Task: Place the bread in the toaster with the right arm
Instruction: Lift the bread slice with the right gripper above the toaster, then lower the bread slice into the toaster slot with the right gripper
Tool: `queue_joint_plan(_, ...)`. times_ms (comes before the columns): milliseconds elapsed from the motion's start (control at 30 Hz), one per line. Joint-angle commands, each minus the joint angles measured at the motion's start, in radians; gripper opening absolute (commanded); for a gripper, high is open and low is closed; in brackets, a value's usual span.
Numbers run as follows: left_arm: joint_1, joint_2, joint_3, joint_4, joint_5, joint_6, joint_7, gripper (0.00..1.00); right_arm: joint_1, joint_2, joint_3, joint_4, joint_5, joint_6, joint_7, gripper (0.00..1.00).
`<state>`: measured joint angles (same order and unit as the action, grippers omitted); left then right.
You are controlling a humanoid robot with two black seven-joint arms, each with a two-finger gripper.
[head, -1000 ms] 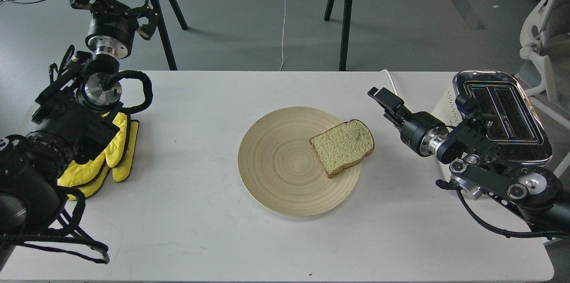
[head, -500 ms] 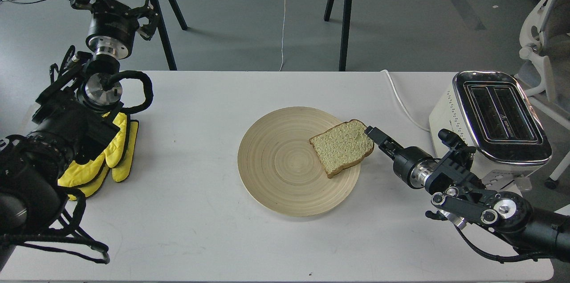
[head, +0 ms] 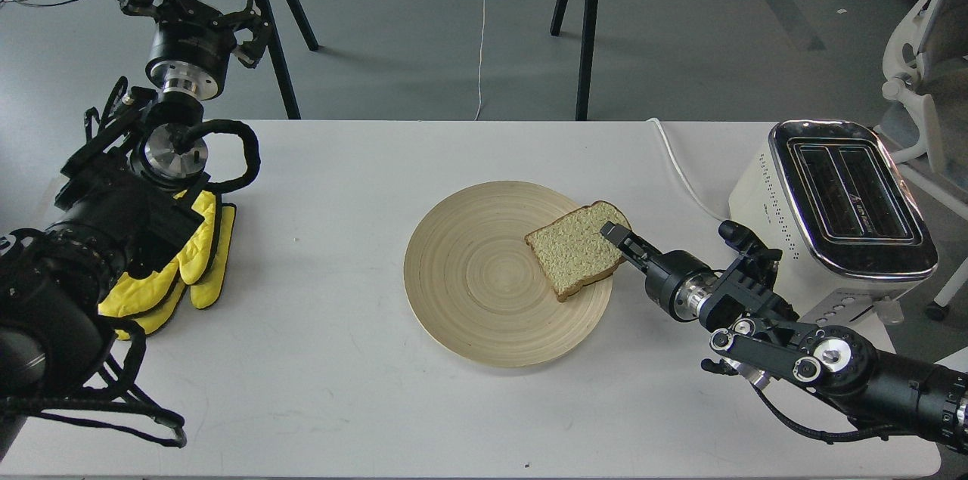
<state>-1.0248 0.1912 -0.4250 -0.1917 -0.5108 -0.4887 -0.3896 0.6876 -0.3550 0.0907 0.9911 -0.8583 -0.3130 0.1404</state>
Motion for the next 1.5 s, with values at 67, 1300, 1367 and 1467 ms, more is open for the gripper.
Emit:
queue_joint_plan(67, 0.0, -0.001, 0.0, 0.0, 0.0, 0.0, 0.0, 1.0, 0.0, -0.001, 0.0, 0.001, -0.013, 0.0, -0.002, 0.18)
queue_joint_plan(1300, 0.002, 0.001, -0.003, 0.0, -0.002, 0.0, 0.0, 1.0, 0.271, -0.952, 0.003, 0.531, -0.349, -0.008, -0.044, 0.08)
queue_joint_plan(1367, 0.002, 0.001, -0.003, 0.0, -0.002, 0.0, 0.0, 1.0, 0.257, -0.966, -0.003, 0.518, -0.354, -0.008, -0.044, 0.08)
queue_joint_plan(1467, 0.002, 0.001, -0.003, 0.0, -0.002, 0.0, 0.0, 1.0, 0.225, -0.96, -0.019, 0.497, -0.352, -0.015, -0.045, 0.08)
